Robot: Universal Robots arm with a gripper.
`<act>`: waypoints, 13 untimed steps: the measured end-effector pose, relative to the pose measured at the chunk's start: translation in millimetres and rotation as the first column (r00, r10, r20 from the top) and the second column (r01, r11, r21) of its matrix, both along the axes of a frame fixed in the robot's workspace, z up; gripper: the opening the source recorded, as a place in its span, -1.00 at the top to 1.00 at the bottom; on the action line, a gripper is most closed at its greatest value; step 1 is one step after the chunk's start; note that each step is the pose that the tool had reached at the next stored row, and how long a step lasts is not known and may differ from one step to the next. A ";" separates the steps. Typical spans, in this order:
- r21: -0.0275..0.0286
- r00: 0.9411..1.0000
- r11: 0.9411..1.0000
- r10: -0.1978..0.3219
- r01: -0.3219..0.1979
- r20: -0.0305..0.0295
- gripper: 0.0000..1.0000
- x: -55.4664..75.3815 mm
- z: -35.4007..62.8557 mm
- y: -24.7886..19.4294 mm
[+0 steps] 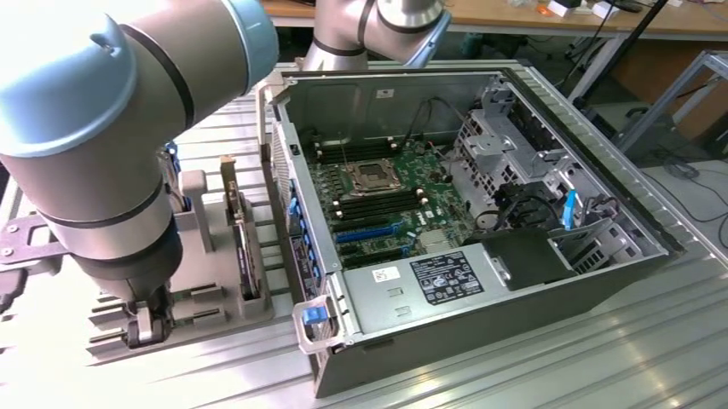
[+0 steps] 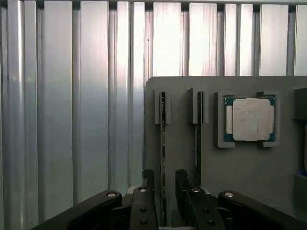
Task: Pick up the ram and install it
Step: 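Pick up the ram and move it above insertion slot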
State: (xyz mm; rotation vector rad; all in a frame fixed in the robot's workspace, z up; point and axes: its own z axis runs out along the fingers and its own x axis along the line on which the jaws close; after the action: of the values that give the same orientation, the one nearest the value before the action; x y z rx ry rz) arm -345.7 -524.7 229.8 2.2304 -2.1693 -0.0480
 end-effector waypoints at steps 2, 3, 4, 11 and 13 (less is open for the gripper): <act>0.000 1.000 1.000 0.030 -0.030 0.000 0.37 0.0 -6.7 -0.6; 0.000 0.999 0.999 0.039 -0.039 0.000 0.37 0.0 -8.3 -0.8; 0.000 0.998 0.998 0.059 -0.059 0.000 0.37 0.0 -11.8 -1.1; 0.005 0.998 0.998 0.070 -0.070 0.000 0.37 0.0 -22.5 -1.2; 0.007 0.998 0.998 0.069 -0.069 0.000 0.37 0.0 -26.0 -1.2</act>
State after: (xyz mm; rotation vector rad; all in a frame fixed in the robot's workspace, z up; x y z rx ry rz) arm -345.7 -525.9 203.9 2.3070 -2.0929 -0.0538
